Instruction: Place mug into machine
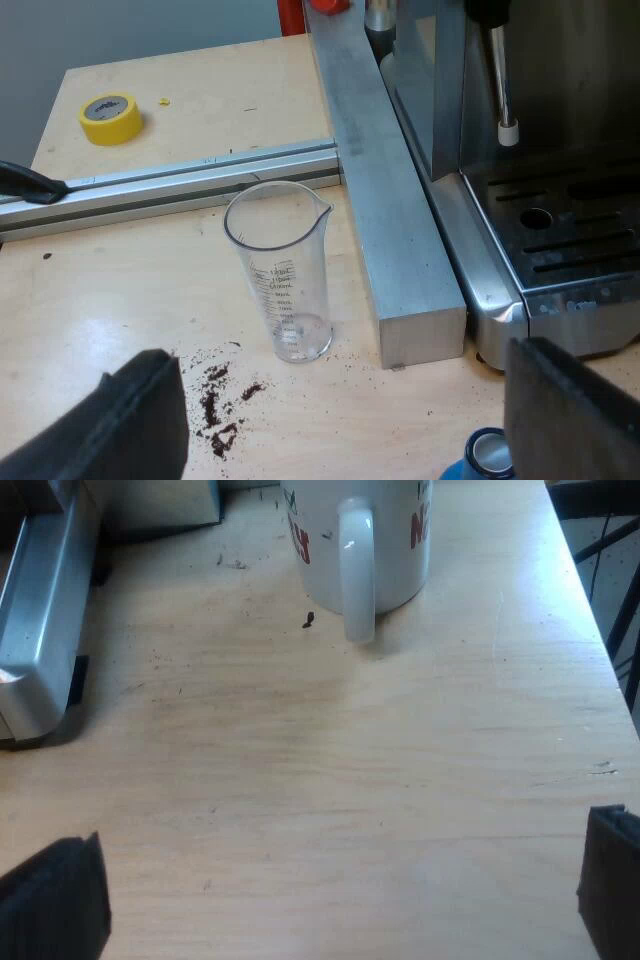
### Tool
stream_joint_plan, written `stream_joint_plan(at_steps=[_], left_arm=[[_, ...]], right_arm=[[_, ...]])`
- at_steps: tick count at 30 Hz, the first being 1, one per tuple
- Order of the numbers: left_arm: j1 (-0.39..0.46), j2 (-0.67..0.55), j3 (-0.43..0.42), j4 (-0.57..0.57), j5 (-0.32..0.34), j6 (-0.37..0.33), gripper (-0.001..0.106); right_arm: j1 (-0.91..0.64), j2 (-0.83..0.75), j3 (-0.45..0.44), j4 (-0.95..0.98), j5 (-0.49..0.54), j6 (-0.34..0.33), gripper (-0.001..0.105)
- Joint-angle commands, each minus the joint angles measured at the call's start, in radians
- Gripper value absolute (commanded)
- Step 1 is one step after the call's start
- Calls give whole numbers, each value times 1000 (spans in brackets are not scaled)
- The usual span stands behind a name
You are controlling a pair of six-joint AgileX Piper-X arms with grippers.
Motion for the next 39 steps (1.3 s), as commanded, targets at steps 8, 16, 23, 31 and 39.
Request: stream_joint_plan(at_steps=[8, 16, 23, 31, 39], left_arm=[[-3, -135, 0, -10, 115, -2, 67], [-11, -95, -29, -16, 307, -30, 67], [-135, -34, -40, -117, 387, -52, 68], [-354, 77, -32, -205, 453, 16, 68], [-488, 132, 65, -350, 494, 22, 68]], right_arm=[[0, -44, -7, -13, -99, 19, 97], [0, 10, -102, 12, -57, 19, 97], [0, 141, -178, 15, -57, 19, 97], [0, 246, -202, 14, -57, 11, 97], [0, 261, -192, -18, -57, -35, 97]])
